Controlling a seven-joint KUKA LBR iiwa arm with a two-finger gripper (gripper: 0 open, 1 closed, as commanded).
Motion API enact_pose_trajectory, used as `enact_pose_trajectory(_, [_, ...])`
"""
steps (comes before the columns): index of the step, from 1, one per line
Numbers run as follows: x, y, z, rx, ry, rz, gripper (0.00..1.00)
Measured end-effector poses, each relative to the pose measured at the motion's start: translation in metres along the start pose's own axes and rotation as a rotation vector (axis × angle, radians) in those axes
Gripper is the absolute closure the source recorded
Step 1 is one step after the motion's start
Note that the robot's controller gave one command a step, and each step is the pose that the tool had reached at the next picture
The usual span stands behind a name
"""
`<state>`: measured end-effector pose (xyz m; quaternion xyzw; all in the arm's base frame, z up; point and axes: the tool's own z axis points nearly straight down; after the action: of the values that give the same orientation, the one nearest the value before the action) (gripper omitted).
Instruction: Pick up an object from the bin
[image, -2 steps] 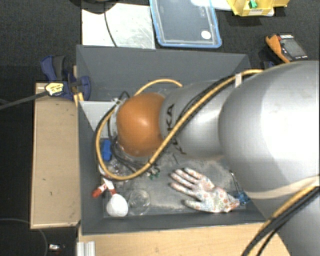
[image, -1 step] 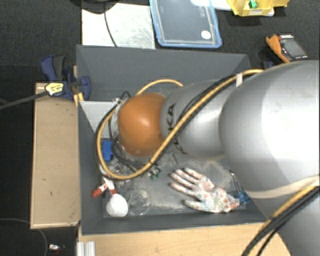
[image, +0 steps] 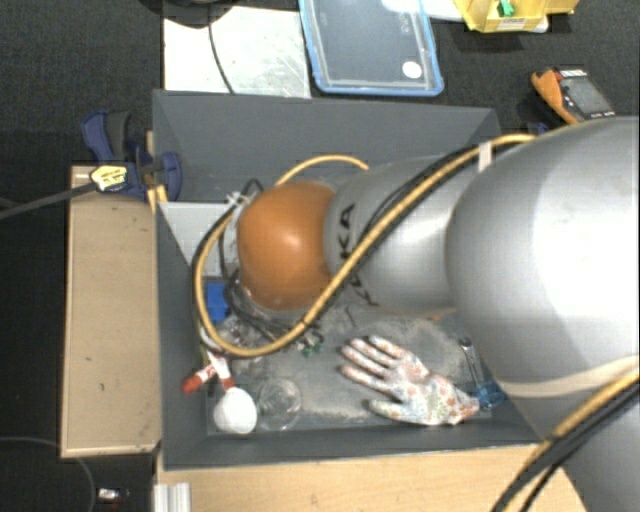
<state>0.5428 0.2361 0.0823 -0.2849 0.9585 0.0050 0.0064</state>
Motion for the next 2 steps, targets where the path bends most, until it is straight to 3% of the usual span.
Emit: enact_pose_trajectory(2, [-0.002, 0.000, -0.043, 0.001, -0.006, 0.004, 1.00])
